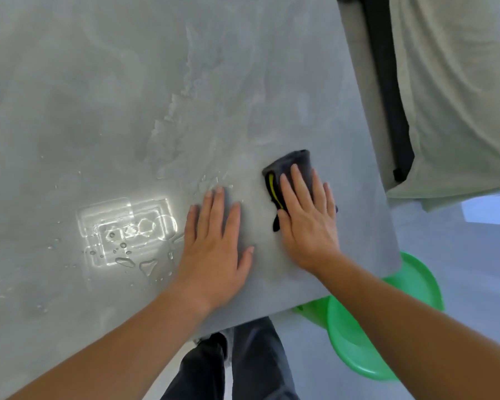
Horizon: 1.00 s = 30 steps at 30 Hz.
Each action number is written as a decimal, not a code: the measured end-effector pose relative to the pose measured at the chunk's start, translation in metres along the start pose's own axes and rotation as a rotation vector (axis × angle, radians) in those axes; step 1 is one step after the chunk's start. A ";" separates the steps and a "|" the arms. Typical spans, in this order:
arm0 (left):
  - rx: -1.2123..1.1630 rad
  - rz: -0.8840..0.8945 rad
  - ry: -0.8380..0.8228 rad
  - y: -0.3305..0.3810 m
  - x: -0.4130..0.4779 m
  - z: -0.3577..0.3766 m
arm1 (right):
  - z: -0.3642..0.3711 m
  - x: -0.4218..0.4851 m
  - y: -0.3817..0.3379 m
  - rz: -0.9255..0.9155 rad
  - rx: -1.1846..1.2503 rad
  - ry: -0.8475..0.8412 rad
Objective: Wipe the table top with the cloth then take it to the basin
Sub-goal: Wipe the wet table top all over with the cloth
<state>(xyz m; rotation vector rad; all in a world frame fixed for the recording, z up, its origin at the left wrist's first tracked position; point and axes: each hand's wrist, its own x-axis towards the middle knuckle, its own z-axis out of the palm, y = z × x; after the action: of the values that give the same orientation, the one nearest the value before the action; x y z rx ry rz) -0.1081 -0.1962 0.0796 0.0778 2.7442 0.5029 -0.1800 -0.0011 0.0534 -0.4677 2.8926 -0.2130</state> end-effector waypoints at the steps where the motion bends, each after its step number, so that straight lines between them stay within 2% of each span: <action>1: 0.001 0.011 -0.005 0.003 -0.001 0.000 | 0.001 -0.015 0.002 -0.048 -0.014 -0.028; 4: 0.014 0.023 -0.008 0.006 -0.002 0.002 | -0.008 0.009 0.024 -0.079 0.011 -0.045; 7: 0.035 0.009 -0.001 0.007 -0.004 0.006 | -0.023 0.074 0.045 0.199 0.059 0.029; 9: 0.045 0.008 -0.001 0.010 -0.006 0.009 | -0.026 0.086 0.055 0.284 0.101 0.042; 15: 0.078 -0.028 -0.056 0.020 -0.016 0.012 | -0.016 -0.044 0.050 0.181 0.050 -0.040; 17: 0.114 -0.044 -0.051 0.022 -0.018 0.014 | -0.021 -0.019 0.068 0.183 0.065 -0.059; 20: 0.142 -0.058 -0.036 0.024 -0.018 0.019 | -0.029 0.040 0.084 0.331 0.092 0.006; 22: 0.149 -0.075 -0.011 0.027 -0.017 0.022 | -0.028 0.056 0.086 0.340 0.113 0.034; 27: 0.144 -0.126 0.005 0.037 -0.013 0.024 | -0.014 -0.029 0.083 0.308 0.063 0.021; 30: 0.152 -0.141 -0.003 0.038 -0.012 0.026 | -0.007 -0.066 0.085 0.204 -0.005 -0.044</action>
<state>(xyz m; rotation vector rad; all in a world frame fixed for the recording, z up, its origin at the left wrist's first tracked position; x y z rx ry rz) -0.0879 -0.1534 0.0742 -0.0777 2.7558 0.2560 -0.1456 0.1008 0.0572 -0.1734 2.8716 -0.1608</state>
